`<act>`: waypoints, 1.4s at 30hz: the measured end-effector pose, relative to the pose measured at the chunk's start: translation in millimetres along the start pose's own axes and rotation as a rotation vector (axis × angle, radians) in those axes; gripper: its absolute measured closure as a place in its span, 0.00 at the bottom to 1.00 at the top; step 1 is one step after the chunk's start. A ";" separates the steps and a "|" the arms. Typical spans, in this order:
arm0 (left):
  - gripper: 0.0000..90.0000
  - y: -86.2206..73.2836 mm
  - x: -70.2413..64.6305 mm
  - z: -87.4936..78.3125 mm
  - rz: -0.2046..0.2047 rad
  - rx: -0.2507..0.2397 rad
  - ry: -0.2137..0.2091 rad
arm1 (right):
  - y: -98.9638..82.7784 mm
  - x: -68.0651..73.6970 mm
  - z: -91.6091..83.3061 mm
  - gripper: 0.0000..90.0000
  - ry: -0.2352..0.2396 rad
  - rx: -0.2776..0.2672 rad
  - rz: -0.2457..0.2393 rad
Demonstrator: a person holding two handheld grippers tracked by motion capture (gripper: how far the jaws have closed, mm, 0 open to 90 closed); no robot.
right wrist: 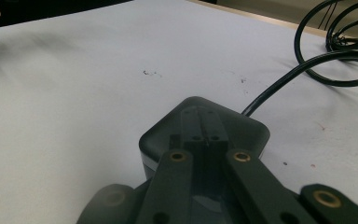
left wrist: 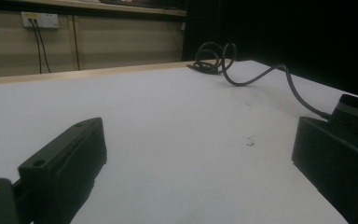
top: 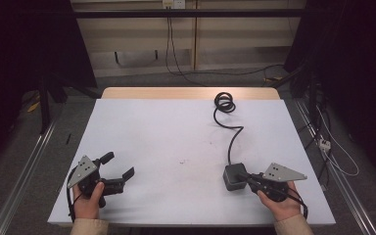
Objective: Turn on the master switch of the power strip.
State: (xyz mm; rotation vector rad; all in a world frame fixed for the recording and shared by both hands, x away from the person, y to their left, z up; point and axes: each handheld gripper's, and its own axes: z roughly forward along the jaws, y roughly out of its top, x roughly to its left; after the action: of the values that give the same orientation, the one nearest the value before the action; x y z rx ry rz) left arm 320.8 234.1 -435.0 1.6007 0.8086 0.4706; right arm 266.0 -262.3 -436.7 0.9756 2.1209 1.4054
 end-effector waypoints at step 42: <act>0.03 0.1 1.4 -2.3 0.005 -0.001 0.003 | 5.0 -4.5 0.7 0.77 0.050 -0.075 0.084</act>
State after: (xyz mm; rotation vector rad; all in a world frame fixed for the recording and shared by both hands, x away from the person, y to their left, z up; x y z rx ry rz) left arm 320.1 236.7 -434.7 1.6019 0.8068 0.4770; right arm 271.1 -263.9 -432.5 1.0207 2.0682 1.5536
